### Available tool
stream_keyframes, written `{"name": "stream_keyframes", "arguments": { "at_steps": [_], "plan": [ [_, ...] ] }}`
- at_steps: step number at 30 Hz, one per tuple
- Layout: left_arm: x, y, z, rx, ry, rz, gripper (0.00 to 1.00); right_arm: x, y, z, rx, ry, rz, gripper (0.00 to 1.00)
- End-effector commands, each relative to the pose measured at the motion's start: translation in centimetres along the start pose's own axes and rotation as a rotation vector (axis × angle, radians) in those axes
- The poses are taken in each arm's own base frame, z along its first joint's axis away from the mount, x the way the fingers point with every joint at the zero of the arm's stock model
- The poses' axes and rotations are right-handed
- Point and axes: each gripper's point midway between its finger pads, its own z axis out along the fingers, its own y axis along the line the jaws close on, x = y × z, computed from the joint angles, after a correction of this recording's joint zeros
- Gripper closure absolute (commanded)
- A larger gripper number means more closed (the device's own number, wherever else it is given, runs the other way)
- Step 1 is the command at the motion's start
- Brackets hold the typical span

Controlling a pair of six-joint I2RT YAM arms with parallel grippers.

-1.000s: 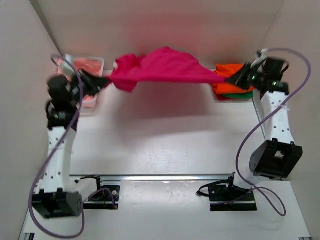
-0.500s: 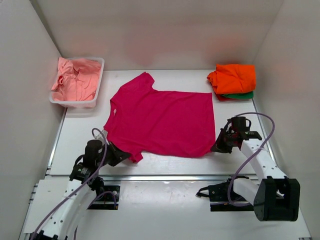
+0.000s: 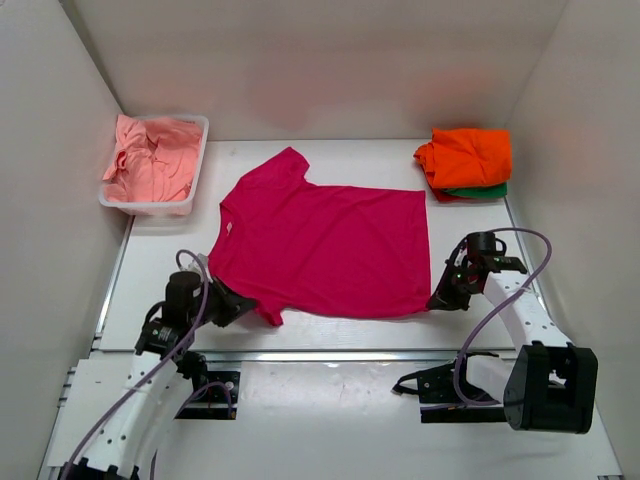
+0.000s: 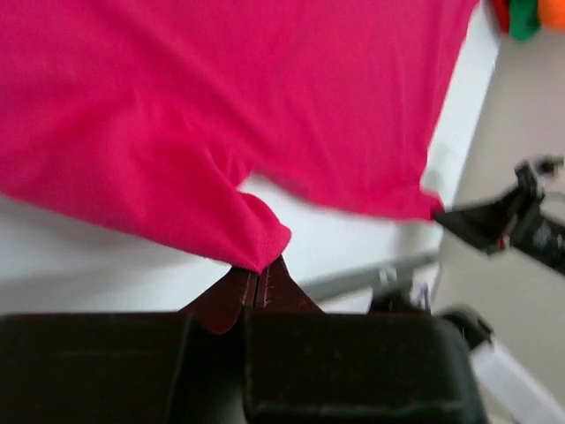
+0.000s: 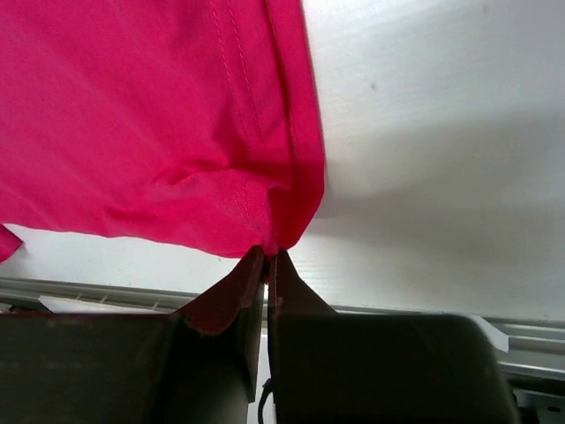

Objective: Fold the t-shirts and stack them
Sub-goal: Grap the side of the flattened tshirt closest away from the robot with both arms, then fold the flattened tshirt in 1/3 of the way

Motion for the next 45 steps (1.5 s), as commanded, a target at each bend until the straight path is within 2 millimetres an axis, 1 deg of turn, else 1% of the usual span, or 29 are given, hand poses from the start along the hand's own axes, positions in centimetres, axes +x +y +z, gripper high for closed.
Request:
{"name": "stream_keyframes", "arguments": {
  "at_steps": [1, 2, 3, 4, 5, 6, 7, 10, 13, 14, 16, 21, 23, 25, 26, 28, 29, 30, 31, 32, 33, 34, 35, 36, 39, 40, 42, 44, 45],
  "plan": [
    [-6.0, -3.3, -0.3, 0.005, -0.193, 0.092, 1.00, -2.8, 2.0, -0.4, -0.047, -0.067, -0.083, 1.00],
    [-7.4, -3.1, -0.3, -0.038, -0.245, 0.101, 1.00, -3.5, 2.2, -0.5, -0.049, -0.085, -0.093, 1.00],
    [-8.3, -3.2, -0.5, -0.065, -0.279, 0.124, 1.00, -4.1, 2.8, -0.6, -0.065, -0.104, -0.114, 1.00],
    [-8.5, -2.6, -0.2, -0.102, -0.271, 0.123, 1.00, -4.3, 3.0, -0.7, -0.070, -0.104, -0.113, 1.00],
    [-9.5, -2.3, -0.1, -0.136, -0.295, 0.133, 1.00, -4.6, 3.1, -0.6, -0.075, -0.115, -0.119, 1.00],
    [-10.1, -1.9, 0.2, -0.160, -0.297, 0.144, 1.00, -5.4, 3.5, -0.8, -0.083, -0.132, -0.122, 1.00],
    [-10.6, -1.9, 0.3, -0.165, -0.310, 0.152, 1.00, -5.9, 3.8, -0.8, -0.087, -0.146, -0.138, 1.00],
    [-12.3, -2.3, 0.7, -0.167, -0.339, 0.156, 1.00, -6.7, 3.7, -0.6, -0.068, -0.139, -0.143, 1.00],
    [-13.5, -1.6, 1.7, -0.182, -0.332, 0.137, 1.00, -7.5, 3.5, 0.0, -0.063, -0.144, -0.153, 1.00],
    [-14.2, -1.7, 1.8, -0.174, -0.346, 0.132, 1.00, -7.8, 3.6, 0.1, -0.062, -0.149, -0.151, 1.00],
    [-14.6, -1.7, 2.3, -0.171, -0.332, 0.136, 1.00, -8.3, 3.6, 0.4, -0.057, -0.152, -0.164, 1.00],
    [-16.8, -3.2, 3.8, -0.161, -0.333, 0.181, 1.00, -9.3, 3.7, 0.9, -0.058, -0.154, -0.171, 1.00],
    [-17.2, -3.6, 4.4, -0.153, -0.315, 0.187, 1.00, -9.8, 3.7, 1.1, -0.059, -0.158, -0.169, 1.00],
    [-17.5, -3.2, 5.4, -0.173, -0.286, 0.193, 1.00, -10.3, 3.9, 1.1, -0.062, -0.170, -0.165, 1.00],
    [-17.7, -3.9, 5.6, -0.155, -0.278, 0.209, 1.00, -10.6, 3.8, 1.1, -0.057, -0.175, -0.160, 0.99],
    [-17.6, -3.3, 6.6, -0.169, -0.243, 0.212, 1.00, -10.9, 3.7, 1.3, -0.055, -0.184, -0.162, 1.00],
    [-17.7, -3.5, 6.9, -0.168, -0.233, 0.211, 1.00, -11.3, 3.9, 1.4, -0.061, -0.185, -0.160, 1.00],
    [-17.9, -3.7, 7.1, -0.157, -0.236, 0.219, 1.00, -11.7, 3.9, 1.1, -0.059, -0.201, -0.158, 1.00],
    [-18.2, -3.2, 7.3, -0.170, -0.235, 0.217, 1.00, -11.9, 3.9, 1.1, -0.059, -0.203, -0.149, 1.00],
    [-18.2, -3.4, 7.5, -0.163, -0.235, 0.216, 1.00, -12.1, 3.7, 1.3, -0.055, -0.205, -0.151, 1.00],
    [-18.1, -3.2, 7.7, -0.164, -0.229, 0.221, 1.00, -12.6, 3.8, 1.1, -0.051, -0.222, -0.144, 1.00],
    [-18.5, -3.4, 7.8, -0.160, -0.238, 0.220, 1.00, -12.5, 3.6, 1.2, -0.050, -0.215, -0.145, 1.00],
    [-18.6, -3.6, 7.9, -0.159, -0.234, 0.234, 1.00, -13.0, 3.6, 1.2, -0.051, -0.229, -0.137, 1.00],
    [-18.7, -3.4, 8.2, -0.167, -0.228, 0.238, 0.99, -13.1, 3.2, 1.3, -0.045, -0.227, -0.130, 1.00],
    [-19.4, -3.7, 8.8, -0.175, -0.219, 0.271, 0.99, -13.8, 3.3, 1.2, -0.046, -0.239, -0.125, 1.00],
    [-20.1, -3.8, 8.8, -0.177, -0.221, 0.285, 0.99, -13.9, 3.0, 1.3, -0.037, -0.238, -0.120, 1.00],
    [-20.6, -4.7, 9.2, -0.166, -0.209, 0.317, 0.99, -14.4, 2.8, 1.4, -0.028, -0.244, -0.129, 1.00],
    [-20.8, -4.1, 9.9, -0.194, -0.181, 0.335, 0.99, -14.5, 2.6, 1.4, -0.014, -0.244, -0.125, 1.00],
    [-21.3, -4.6, 9.9, -0.192, -0.190, 0.350, 0.98, -14.7, 2.7, 1.4, -0.020, -0.252, -0.126, 1.00]
  ]
}}
